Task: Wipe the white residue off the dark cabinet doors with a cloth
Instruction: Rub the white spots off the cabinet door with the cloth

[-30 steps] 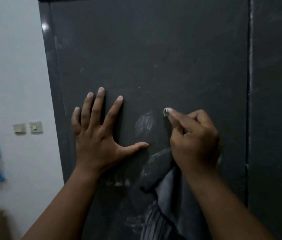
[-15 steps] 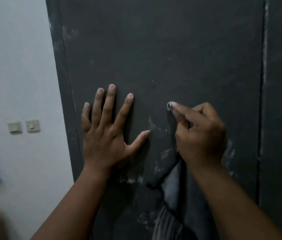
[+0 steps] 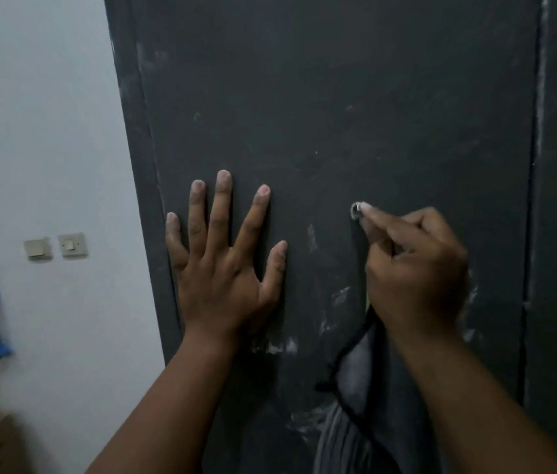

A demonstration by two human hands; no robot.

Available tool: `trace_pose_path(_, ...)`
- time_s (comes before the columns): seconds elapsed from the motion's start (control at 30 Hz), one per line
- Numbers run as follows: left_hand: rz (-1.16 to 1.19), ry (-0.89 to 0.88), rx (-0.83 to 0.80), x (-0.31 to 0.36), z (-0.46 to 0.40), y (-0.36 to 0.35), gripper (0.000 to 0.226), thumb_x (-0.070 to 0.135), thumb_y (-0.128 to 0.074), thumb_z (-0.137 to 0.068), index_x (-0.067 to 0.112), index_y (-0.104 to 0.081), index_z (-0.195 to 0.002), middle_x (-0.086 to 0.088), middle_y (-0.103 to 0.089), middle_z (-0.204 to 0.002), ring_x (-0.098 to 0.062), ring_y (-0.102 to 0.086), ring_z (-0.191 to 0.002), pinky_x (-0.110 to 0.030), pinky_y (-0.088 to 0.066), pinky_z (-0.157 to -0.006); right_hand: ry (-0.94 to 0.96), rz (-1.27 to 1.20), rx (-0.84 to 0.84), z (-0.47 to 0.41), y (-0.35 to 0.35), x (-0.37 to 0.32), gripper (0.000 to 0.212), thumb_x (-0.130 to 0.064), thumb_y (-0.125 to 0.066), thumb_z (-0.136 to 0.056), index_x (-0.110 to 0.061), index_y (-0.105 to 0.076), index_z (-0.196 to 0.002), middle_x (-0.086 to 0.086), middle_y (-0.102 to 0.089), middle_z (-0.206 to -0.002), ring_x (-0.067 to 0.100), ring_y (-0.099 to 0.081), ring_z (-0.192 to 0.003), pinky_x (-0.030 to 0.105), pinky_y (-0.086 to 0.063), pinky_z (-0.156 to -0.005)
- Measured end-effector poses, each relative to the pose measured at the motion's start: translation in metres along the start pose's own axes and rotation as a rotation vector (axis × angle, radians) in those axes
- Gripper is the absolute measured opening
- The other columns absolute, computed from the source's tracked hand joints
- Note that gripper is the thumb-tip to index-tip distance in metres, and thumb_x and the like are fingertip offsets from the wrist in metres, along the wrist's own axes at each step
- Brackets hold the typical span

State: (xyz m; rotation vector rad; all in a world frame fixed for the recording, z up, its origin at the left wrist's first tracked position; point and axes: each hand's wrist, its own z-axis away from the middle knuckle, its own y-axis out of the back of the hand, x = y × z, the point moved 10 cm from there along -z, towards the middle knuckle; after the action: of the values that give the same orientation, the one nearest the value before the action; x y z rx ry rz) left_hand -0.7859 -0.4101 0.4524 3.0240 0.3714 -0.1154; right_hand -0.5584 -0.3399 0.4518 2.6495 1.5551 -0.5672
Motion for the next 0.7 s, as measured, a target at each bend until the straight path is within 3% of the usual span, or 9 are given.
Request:
trace_pose_path(0.1,0.0,0.056,0.003,-0.004,0.001,-0.001,0.066,0.058,-0.041,-0.102,0.038,-0.027,-0.163,-0.004,-0.013,-0.174,-0.03,-0.005,-0.161,-0.064,-0.008,-0.125,-0.024,-0.01,0.033,-0.01,-0.015,-0.018,0.012,-0.034,-0.073,-0.096,-0.03,-0.081,-0.104,-0.007,-0.049,-0.076,0.013,-0.049,-0.06,0.03,-0.042,-0.051)
trace_pose_path(0.23,0.005,0.163,0.008,-0.013,0.005,0.001,0.066,0.053,-0.039,-0.103,0.034,-0.024,-0.165,-0.007,-0.011,-0.174,-0.03,-0.004,-0.161,-0.064,-0.005,-0.125,0.135,-0.024,-0.181,0.042,-0.042,-0.049,0.023,-0.021,-0.071,-0.096,-0.034,-0.078,-0.113,-0.008,-0.05,-0.082,0.016,-0.053,-0.064,0.037,-0.05,-0.052)
trace_pose_path(0.3,0.009,0.149,0.003,-0.013,0.007,0.001,0.065,0.051,-0.04,-0.104,0.034,-0.025,-0.165,-0.007,-0.012,-0.174,-0.03,-0.005,-0.161,-0.064,-0.005,-0.125,0.125,-0.023,-0.233,0.064,-0.039,-0.042,0.025,-0.019,-0.071,-0.096,-0.036,-0.078,-0.113,-0.009,-0.053,-0.083,0.018,-0.056,-0.064,0.038,-0.052,-0.051)
trace_pose_path(0.4,0.01,0.108,0.0,-0.016,0.01,0.003,0.063,0.049,-0.043,-0.104,0.034,-0.029,-0.163,-0.006,-0.015,-0.174,-0.03,-0.008,-0.161,-0.062,-0.009,-0.126,0.043,-0.012,-0.156,0.052,-0.018,-0.02,0.021,-0.029,-0.066,-0.096,-0.041,-0.08,-0.106,-0.01,-0.053,-0.08,0.015,-0.055,-0.064,0.037,-0.049,-0.054)
trace_pose_path(0.57,-0.016,0.031,0.049,-0.026,0.008,0.015,0.055,0.05,-0.047,-0.104,0.036,-0.043,-0.157,-0.003,-0.031,-0.169,-0.029,-0.026,-0.157,-0.052,-0.023,-0.119,-0.027,0.004,0.008,-0.003,-0.017,-0.024,0.01,-0.036,-0.073,-0.096,-0.031,-0.082,-0.098,-0.009,-0.046,-0.075,0.013,-0.047,-0.06,0.032,-0.04,-0.052)
trace_pose_path(0.7,-0.014,-0.034,0.101,-0.037,-0.001,0.024,0.046,0.048,-0.054,-0.103,0.038,-0.056,-0.148,0.0,-0.043,-0.161,-0.031,-0.043,-0.14,-0.048,-0.032,-0.107,0.078,-0.029,-0.088,0.021,-0.039,-0.053,0.012,-0.029,-0.07,-0.099,-0.03,-0.081,-0.104,-0.006,-0.048,-0.077,0.018,-0.05,-0.061,0.037,-0.047,-0.051)
